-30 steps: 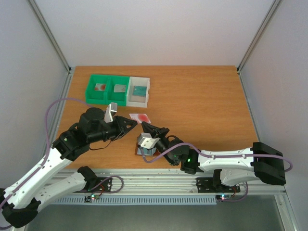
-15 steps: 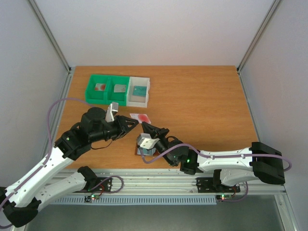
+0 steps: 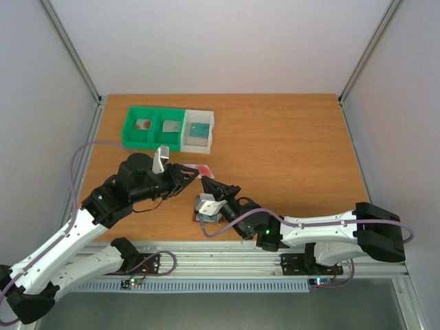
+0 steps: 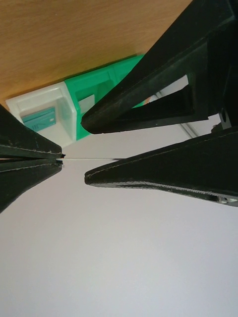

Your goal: Take the credit cards out of the card holder

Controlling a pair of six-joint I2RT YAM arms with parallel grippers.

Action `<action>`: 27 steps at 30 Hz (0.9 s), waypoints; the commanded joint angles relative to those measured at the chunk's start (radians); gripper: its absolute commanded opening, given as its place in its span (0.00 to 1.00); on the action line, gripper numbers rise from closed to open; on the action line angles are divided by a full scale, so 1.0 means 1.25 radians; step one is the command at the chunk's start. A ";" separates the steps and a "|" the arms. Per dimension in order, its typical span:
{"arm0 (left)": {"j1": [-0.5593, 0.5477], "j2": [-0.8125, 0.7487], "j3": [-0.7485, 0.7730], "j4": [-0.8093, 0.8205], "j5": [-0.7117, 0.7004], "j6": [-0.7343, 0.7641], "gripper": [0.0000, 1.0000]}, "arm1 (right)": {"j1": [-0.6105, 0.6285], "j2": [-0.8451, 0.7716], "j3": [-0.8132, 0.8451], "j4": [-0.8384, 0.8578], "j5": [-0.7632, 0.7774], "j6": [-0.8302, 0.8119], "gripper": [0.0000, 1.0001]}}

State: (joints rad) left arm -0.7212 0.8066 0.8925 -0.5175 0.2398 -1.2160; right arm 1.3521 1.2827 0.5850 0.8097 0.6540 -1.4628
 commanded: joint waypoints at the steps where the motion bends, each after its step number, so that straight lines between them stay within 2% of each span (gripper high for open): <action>1: 0.004 -0.005 -0.016 0.061 -0.013 -0.015 0.32 | 0.010 0.004 -0.012 0.052 0.005 -0.006 0.01; 4: 0.003 -0.006 -0.021 0.081 0.000 -0.021 0.37 | 0.012 0.004 -0.017 0.053 0.007 -0.002 0.01; 8: 0.003 -0.014 -0.036 0.110 0.011 -0.036 0.36 | 0.017 -0.001 -0.022 0.055 0.013 -0.001 0.01; 14: 0.003 -0.024 -0.044 0.102 -0.002 -0.044 0.14 | 0.028 -0.005 -0.025 0.064 0.022 -0.009 0.01; 17: 0.004 -0.030 -0.042 0.081 -0.013 -0.041 0.07 | 0.029 0.001 -0.026 0.069 0.034 -0.010 0.01; 20: 0.004 -0.039 -0.037 0.054 -0.037 -0.030 0.06 | 0.029 0.014 -0.029 0.090 0.054 -0.019 0.01; 23: 0.004 -0.048 -0.035 0.041 -0.048 -0.025 0.14 | 0.030 0.028 -0.025 0.101 0.074 -0.030 0.01; 27: 0.004 -0.045 -0.032 0.042 -0.038 -0.024 0.09 | 0.029 0.040 -0.021 0.119 0.081 -0.037 0.01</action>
State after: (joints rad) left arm -0.7212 0.7612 0.8429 -0.4698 0.2085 -1.2629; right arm 1.3811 1.3178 0.5632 0.8764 0.7132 -1.4963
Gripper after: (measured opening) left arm 0.111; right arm 0.014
